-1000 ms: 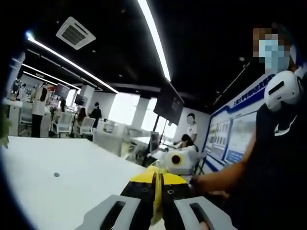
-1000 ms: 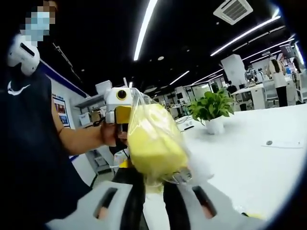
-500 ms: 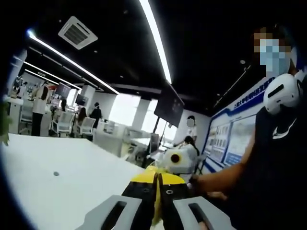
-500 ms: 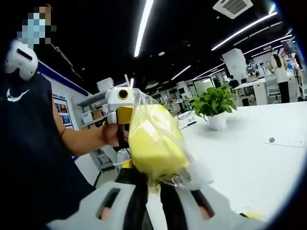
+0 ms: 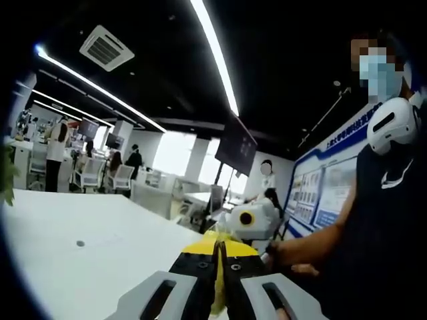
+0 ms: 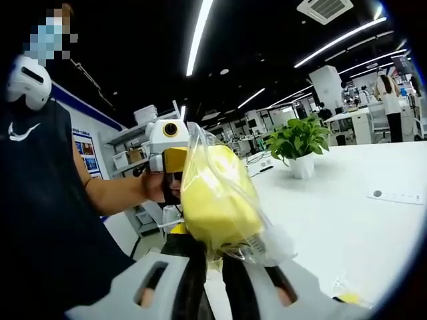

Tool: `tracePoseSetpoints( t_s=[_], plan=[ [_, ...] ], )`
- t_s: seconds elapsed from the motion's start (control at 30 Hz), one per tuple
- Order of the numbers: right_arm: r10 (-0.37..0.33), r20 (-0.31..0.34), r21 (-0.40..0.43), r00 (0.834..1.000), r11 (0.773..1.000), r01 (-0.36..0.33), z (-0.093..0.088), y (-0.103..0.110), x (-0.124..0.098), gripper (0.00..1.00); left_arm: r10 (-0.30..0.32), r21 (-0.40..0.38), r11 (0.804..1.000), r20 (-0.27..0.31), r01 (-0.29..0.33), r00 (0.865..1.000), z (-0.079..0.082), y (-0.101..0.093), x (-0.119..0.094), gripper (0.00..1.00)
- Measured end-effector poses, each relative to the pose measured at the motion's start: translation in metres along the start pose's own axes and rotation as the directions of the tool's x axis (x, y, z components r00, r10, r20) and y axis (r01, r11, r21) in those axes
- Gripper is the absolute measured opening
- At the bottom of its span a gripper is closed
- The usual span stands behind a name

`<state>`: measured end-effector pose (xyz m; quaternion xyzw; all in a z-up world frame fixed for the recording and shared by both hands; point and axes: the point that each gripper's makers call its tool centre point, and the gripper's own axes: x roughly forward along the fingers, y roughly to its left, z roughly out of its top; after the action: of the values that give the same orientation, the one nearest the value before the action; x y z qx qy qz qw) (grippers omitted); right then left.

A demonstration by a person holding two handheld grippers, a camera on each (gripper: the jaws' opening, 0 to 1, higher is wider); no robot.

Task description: Compare the silicone blocks by pressing each to a similar depth, holding the contact briefly, and releasing to observe deformation and rebound differences across the visible hardness samples.

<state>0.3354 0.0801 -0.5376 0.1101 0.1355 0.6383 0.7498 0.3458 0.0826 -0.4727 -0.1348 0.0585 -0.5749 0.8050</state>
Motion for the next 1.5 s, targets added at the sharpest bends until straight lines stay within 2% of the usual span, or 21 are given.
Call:
tracePoseSetpoints(
  t_s=[0.3,0.37,0.43,0.47,0.63,0.73,0.8,0.9,1.03,1.1,1.17,1.33,1.43,1.5],
  plan=[
    [-0.013,0.027,-0.014,1.0,1.0,0.013,0.001,0.0,0.001,0.08,0.01,0.016,1.0,0.001,-0.01,1.0,0.001,-0.001,-0.001,0.0],
    [-0.002,0.028,0.009,1.0,1.0,0.002,0.0,0.001,0.002,0.09,0.011,0.012,1.0,-0.002,-0.011,1.0,0.001,-0.001,-0.001,0.0],
    [-0.01,0.037,0.0,0.999,1.0,0.01,0.001,0.0,0.002,0.1,0.009,0.016,1.0,0.003,-0.009,1.0,0.002,-0.002,-0.001,0.0],
    [-0.027,0.054,-0.041,0.998,0.999,0.029,0.004,-0.003,0.002,0.1,0.008,0.014,1.0,0.006,-0.009,1.0,0.002,-0.002,-0.001,0.0],
    [-0.029,0.065,-0.021,0.997,0.999,0.03,0.006,-0.004,0.003,0.15,0.0,0.013,1.0,0.022,0.0,1.0,0.006,-0.004,-0.001,0.0],
    [-0.031,0.083,0.005,0.996,1.0,0.031,0.008,-0.005,0.003,0.24,-0.024,0.042,0.999,0.022,0.023,0.999,0.004,-0.011,0.001,0.0],
    [-0.035,0.089,0.003,0.995,0.999,0.035,0.009,-0.005,0.003,0.32,-0.028,0.039,0.999,0.018,0.027,0.999,0.003,-0.012,0.002,0.0],
    [-0.038,0.091,-0.001,0.995,0.999,0.038,0.008,-0.005,0.004,0.42,-0.03,0.019,0.999,0.045,0.029,0.999,0.007,-0.011,0.001,0.0],
    [-0.052,0.096,-0.002,0.994,0.999,0.052,0.007,-0.007,0.006,0.67,-0.019,0.007,1.0,0.051,0.018,0.999,0.01,-0.007,-0.001,0.0],
    [-0.091,0.105,-0.011,0.99,0.996,0.093,0.008,-0.013,0.006,0.83,-0.017,0.002,1.0,0.055,0.017,0.998,0.01,-0.007,-0.002,0.0],
    [-0.108,0.114,-0.009,0.988,0.994,0.11,0.009,-0.016,0.007,0.93,-0.015,-0.008,1.0,0.056,0.016,0.998,0.011,-0.006,-0.003,0.0],
    [-0.125,0.121,-0.014,0.985,0.992,0.128,0.013,-0.02,0.005,0.96,-0.013,-0.028,0.999,0.057,0.014,0.998,0.011,-0.007,-0.003,0.0],
    [-0.175,0.141,-0.053,0.974,0.982,0.184,0.018,-0.028,0.0,0.96,-0.007,-0.024,1.0,0.053,0.008,0.999,0.01,-0.006,-0.003,0.0],
    [-0.17,0.14,-0.043,0.975,0.983,0.178,0.017,-0.028,-0.001,0.96,0.005,-0.035,0.999,0.059,-0.003,0.998,0.01,-0.003,-0.004,0.0]
  ],
)
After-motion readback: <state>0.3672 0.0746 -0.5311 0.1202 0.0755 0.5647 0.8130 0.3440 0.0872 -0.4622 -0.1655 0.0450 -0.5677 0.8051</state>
